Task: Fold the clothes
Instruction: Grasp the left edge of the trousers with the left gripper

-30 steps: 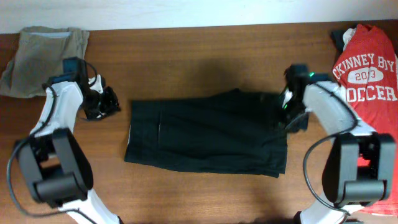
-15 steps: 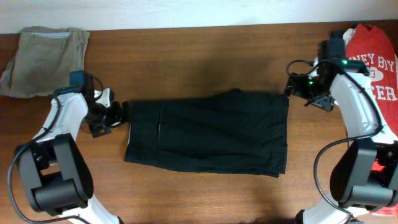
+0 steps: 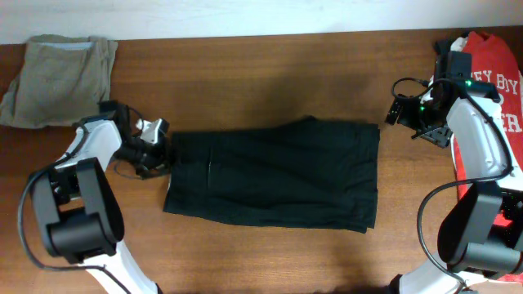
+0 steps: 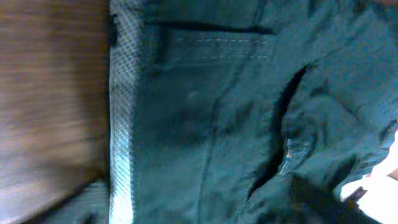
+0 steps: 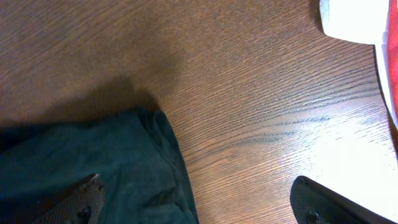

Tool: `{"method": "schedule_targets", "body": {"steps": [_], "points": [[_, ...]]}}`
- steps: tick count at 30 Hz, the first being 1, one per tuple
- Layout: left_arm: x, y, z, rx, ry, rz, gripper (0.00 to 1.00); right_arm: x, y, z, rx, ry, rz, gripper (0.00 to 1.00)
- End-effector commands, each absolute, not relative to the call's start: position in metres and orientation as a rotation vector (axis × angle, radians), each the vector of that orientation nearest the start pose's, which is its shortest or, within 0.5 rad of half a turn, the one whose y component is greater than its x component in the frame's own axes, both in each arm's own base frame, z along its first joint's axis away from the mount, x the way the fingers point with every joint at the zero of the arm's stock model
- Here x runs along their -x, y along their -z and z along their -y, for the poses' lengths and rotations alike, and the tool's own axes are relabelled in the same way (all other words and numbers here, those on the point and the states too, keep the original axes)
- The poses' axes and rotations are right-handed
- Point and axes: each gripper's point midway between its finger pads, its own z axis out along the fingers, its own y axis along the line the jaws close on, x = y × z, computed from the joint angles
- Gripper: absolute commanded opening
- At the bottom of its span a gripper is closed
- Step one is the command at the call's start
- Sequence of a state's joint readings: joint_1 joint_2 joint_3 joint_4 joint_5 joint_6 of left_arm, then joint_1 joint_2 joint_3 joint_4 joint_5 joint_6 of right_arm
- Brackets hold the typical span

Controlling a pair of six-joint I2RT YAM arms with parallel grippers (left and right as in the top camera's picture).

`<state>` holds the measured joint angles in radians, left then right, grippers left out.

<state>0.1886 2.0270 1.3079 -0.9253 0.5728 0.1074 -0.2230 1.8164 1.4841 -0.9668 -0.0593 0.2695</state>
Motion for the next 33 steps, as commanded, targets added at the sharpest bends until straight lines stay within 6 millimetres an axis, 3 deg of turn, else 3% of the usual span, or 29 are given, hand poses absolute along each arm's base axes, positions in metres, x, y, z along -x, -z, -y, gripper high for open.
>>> {"method": "schedule_targets", "body": {"steps": [1, 2, 3, 4, 5, 8, 11, 15, 20, 21, 25, 30, 33], "points": [[-0.340, 0.016, 0.045, 0.088, 0.917, -3.093, 0.52, -0.396, -0.121, 0.083, -0.691, -0.072, -2.755, 0.99], [-0.339, 0.021, 0.048, 0.083, 0.914, -3.103, 0.38, -0.396, -0.121, 0.083, -0.691, -0.072, -2.755, 0.99], [-0.339, 0.024, 0.048, 0.095, 0.911, -3.111, 0.13, -0.396, -0.121, 0.083, -0.691, -0.072, -2.755, 0.99], [-0.339, 0.025, 0.046, 0.113, 0.893, -3.119, 0.02, -0.396, -0.121, 0.082, -0.690, -0.072, -2.755, 0.99], [-0.339, 0.028, 0.040, 0.162, 0.828, -3.146, 0.01, -0.396, -0.121, 0.083, -0.691, -0.072, -2.755, 0.99], [-0.335, 0.039, -0.003, 0.406, 0.403, -3.252, 0.01, -0.396, -0.121, 0.083, -0.691, -0.072, -2.755, 0.99], [-0.339, 0.022, -0.046, 0.582, 0.140, -3.262, 0.01, -0.396, -0.121, 0.083, -0.691, -0.072, -2.755, 0.99], [-0.356, -0.035, -0.097, 0.791, -0.072, -3.197, 0.01, -0.396, -0.121, 0.083, -0.691, -0.072, -2.755, 0.99], [-0.373, -0.115, -0.101, 0.798, -0.218, -3.118, 0.01, -0.396, -0.121, 0.083, -0.691, -0.072, -2.755, 0.99], [-0.376, -0.143, -0.102, 0.800, -0.307, -3.055, 0.01, -0.396, -0.121, 0.083, -0.691, -0.072, -2.755, 0.99], [-0.383, -0.203, -0.062, 0.639, -0.280, -2.948, 0.01, -0.396, -0.121, 0.083, -0.691, -0.072, -2.755, 0.99], [-0.373, -0.218, 0.013, 0.385, -0.197, -2.983, 0.01, -0.396, -0.121, 0.083, -0.691, -0.072, -2.755, 0.99], [-0.382, -0.229, 0.057, 0.290, -0.131, -2.901, 0.00, -0.396, -0.121, 0.083, -0.691, -0.072, -2.755, 0.99]]}}
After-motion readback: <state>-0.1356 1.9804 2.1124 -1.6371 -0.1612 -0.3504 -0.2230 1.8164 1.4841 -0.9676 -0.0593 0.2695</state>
